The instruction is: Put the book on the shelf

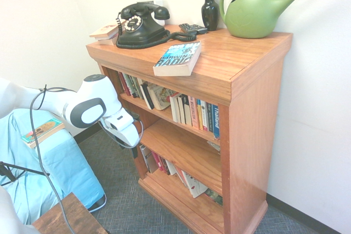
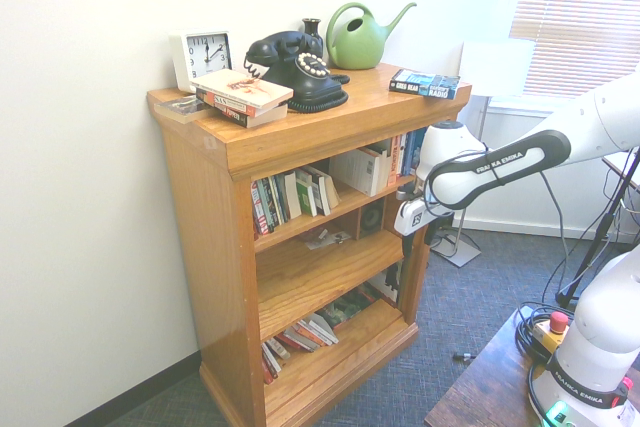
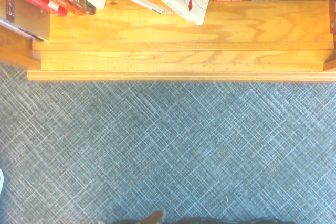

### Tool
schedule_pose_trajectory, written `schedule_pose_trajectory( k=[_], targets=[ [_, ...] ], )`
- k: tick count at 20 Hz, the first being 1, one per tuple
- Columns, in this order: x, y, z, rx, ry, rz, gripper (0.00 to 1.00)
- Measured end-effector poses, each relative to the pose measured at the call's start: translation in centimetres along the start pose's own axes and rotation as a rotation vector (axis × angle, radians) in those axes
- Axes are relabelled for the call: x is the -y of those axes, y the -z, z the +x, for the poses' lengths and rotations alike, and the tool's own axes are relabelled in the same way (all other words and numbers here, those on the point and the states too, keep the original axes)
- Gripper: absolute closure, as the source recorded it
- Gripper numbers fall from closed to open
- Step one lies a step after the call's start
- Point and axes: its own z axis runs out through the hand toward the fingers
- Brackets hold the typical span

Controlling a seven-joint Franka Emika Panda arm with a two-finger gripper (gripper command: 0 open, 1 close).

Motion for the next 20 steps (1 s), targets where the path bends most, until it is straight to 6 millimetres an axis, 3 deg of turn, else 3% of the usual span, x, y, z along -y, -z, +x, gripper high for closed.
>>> schedule_pose_trajectory(
  k=[5, 8, 15, 20],
  targets=[
    [0.1, 0.4, 0.4, -0.031, 0.008, -0.008, 0.00],
    [-1.1, 1.7, 1.6, -0.113, 0.004, -0.037, 0.00],
    [-9.0, 8.5, 4.7, -0.367, -0.040, -0.106, 0.00],
    [-13.1, 13.5, 6.7, -0.594, -0.001, -0.194, 0.00]
  ],
)
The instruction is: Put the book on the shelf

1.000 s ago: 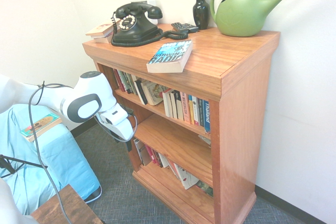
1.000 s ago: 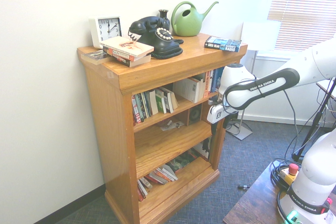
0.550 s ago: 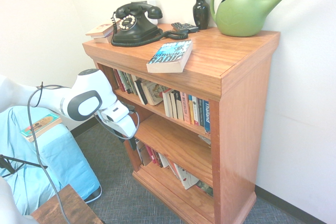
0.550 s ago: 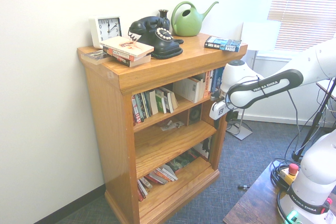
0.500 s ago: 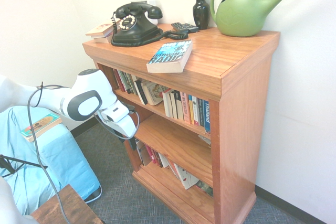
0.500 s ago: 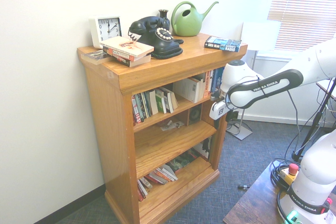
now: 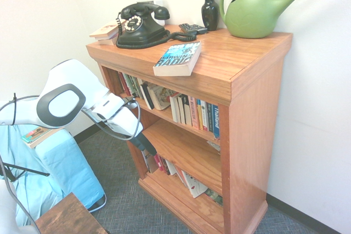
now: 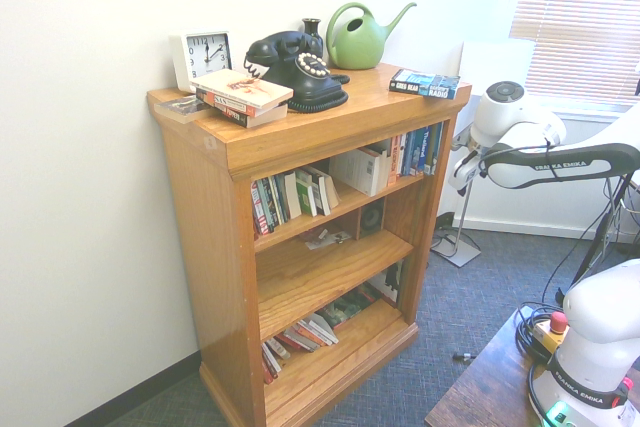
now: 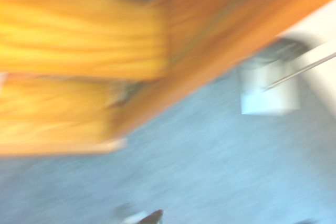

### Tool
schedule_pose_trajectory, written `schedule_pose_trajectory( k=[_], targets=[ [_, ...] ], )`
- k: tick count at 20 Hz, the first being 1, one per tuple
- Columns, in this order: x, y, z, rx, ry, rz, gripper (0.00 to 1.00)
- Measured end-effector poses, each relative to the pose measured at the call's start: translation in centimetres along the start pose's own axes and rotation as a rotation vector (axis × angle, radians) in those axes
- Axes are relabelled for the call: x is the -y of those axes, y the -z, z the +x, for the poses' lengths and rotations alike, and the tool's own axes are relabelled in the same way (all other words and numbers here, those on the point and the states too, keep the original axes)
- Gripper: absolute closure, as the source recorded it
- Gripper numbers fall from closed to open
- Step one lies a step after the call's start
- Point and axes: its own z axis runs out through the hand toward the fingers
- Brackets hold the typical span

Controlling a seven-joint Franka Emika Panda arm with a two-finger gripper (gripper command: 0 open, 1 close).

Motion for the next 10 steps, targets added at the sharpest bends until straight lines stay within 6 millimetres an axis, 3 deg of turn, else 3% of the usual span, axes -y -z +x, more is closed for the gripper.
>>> schedule_pose_trajectory(
  k=[5, 10],
  targets=[
    [-1.3, 2.3, 4.1, -0.228, 0.120, -0.055, 0.00],
    [-1.4, 4.1, 5.8, -0.411, 0.243, -0.097, 0.00]
  ],
)
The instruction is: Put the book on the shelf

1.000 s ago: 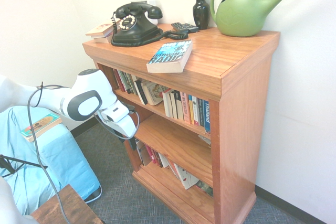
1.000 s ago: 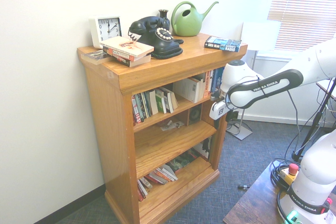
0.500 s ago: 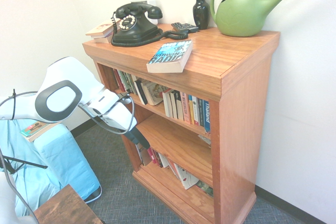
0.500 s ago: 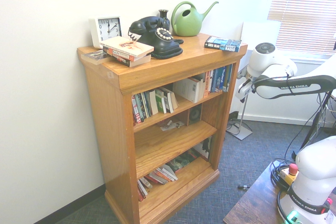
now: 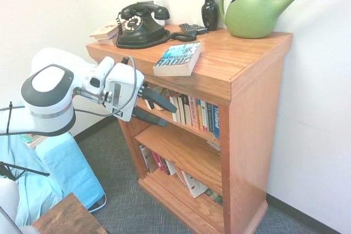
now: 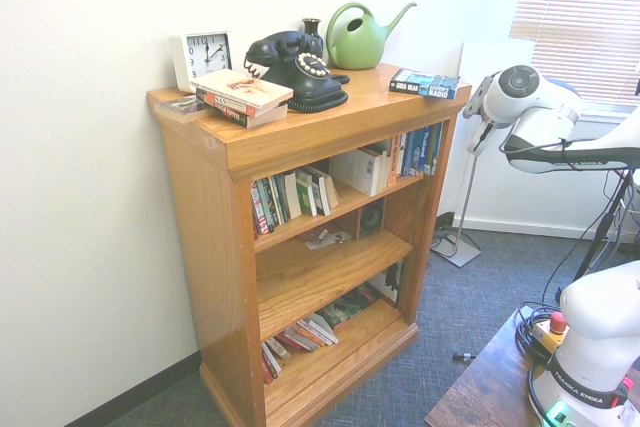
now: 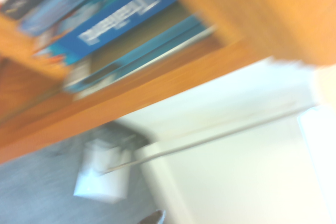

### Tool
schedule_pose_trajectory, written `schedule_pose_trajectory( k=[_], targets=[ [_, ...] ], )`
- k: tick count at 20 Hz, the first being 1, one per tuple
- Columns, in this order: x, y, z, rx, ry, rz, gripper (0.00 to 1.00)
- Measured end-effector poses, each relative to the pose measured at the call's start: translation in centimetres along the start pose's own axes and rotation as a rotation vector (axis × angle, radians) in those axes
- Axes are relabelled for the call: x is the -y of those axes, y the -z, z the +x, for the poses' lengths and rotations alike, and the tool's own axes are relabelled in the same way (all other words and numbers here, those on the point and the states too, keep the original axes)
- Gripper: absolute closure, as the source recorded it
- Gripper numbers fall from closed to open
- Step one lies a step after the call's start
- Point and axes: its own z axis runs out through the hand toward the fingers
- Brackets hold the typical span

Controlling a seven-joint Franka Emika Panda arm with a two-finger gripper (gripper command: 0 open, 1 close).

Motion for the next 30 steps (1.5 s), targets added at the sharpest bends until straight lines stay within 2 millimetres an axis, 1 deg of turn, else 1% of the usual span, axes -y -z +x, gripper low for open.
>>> schedule_pose_trajectory(
  k=[2, 4, 7, 9, 15, 18, 21, 26, 27, 30],
  targets=[
    [-0.3, 0.5, 0.9, -0.078, 0.033, -0.017, 0.00],
    [-0.3, 1.4, 2.3, -0.160, 0.060, -0.030, 0.00],
    [0.8, 2.6, 3.6, -0.235, 0.085, -0.034, 0.00],
    [1.9, 2.9, 3.8, -0.256, 0.103, -0.043, 0.00],
    [3.9, 2.1, 3.4, -0.305, 0.157, -0.051, 0.00],
    [5.1, 1.7, 4.4, -0.323, 0.161, -0.049, 0.00],
    [6.1, 0.8, 5.6, -0.327, 0.161, -0.059, 0.00],
    [6.9, -0.2, 6.1, -0.318, 0.166, -0.066, 0.00],
    [6.9, -0.3, 6.1, -0.317, 0.166, -0.066, 1.00],
    [7.2, -0.5, 6.0, -0.312, 0.166, -0.070, 1.00]
  ],
)
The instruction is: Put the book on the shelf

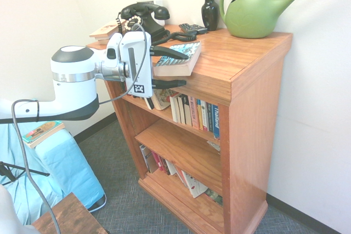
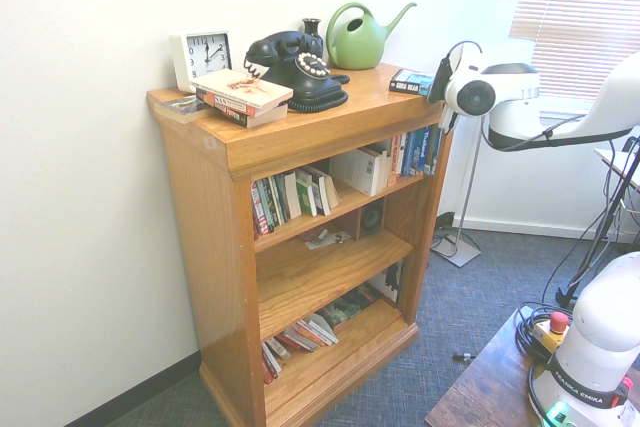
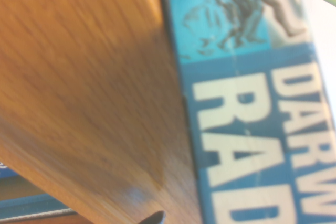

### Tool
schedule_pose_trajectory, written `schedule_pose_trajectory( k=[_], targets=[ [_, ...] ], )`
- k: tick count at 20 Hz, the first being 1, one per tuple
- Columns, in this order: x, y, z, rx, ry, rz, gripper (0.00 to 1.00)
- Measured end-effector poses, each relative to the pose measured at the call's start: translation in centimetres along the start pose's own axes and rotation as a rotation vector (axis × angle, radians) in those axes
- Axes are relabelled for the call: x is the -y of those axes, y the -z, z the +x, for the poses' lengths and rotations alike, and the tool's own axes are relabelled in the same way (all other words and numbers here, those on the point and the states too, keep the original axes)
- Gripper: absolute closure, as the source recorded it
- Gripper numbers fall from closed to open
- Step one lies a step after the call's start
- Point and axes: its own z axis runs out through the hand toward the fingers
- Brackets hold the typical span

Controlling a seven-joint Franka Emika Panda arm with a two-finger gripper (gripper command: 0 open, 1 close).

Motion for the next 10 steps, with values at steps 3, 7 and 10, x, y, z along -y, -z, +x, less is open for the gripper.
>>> schedule_pose_trajectory(
  k=[3, 7, 10],
  targets=[
    [0.20, 0.03, -0.01, 0.001, -0.002, -0.002, 1.00],
    [0.16, 0.03, 0.03, 0.003, -0.005, -0.009, 1.00],
    [0.16, 0.05, 0.07, 0.004, -0.009, -0.016, 1.00]
  ],
)
